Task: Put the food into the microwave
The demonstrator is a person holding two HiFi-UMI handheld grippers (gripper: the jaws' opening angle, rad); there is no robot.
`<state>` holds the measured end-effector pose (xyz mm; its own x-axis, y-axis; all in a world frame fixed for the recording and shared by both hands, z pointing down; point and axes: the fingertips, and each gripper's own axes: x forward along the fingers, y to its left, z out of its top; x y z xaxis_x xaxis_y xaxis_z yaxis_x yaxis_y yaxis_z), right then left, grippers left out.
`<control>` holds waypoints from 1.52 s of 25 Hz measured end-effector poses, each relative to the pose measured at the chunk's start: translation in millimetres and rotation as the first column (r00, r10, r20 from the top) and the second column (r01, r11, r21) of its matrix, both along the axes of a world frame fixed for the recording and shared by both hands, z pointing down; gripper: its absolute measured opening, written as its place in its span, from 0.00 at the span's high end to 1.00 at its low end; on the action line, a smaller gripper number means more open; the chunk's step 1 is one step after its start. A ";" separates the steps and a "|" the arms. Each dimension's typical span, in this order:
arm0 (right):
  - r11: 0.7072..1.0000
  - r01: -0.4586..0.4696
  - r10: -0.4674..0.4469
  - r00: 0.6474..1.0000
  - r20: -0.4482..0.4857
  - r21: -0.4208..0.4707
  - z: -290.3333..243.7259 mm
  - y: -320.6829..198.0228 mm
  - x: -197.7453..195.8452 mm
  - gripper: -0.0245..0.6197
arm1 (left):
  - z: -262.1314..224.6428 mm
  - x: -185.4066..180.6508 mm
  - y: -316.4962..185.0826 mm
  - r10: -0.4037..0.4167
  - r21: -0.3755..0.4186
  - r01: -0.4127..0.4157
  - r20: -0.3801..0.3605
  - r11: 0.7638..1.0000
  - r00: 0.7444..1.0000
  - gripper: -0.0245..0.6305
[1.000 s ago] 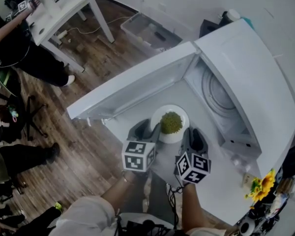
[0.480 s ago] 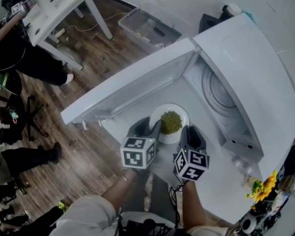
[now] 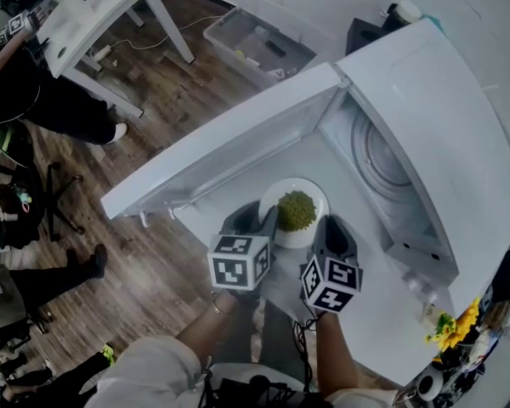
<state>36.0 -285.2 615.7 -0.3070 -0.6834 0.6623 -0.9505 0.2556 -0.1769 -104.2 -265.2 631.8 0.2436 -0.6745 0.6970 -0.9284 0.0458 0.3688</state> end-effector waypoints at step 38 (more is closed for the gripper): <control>0.961 -0.205 0.194 0.978 0.074 0.186 -107.5 4.5 49.1 0.89 | -100.6 41.4 -15.6 0.115 0.171 -0.107 -0.037 0.979 0.993 0.78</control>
<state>85.0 -280.7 508.2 -0.1834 -0.8467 0.4995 -0.9759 0.0956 -0.1962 -62.8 -280.8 531.2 0.3529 -0.7481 0.5620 -0.9059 -0.1230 0.4051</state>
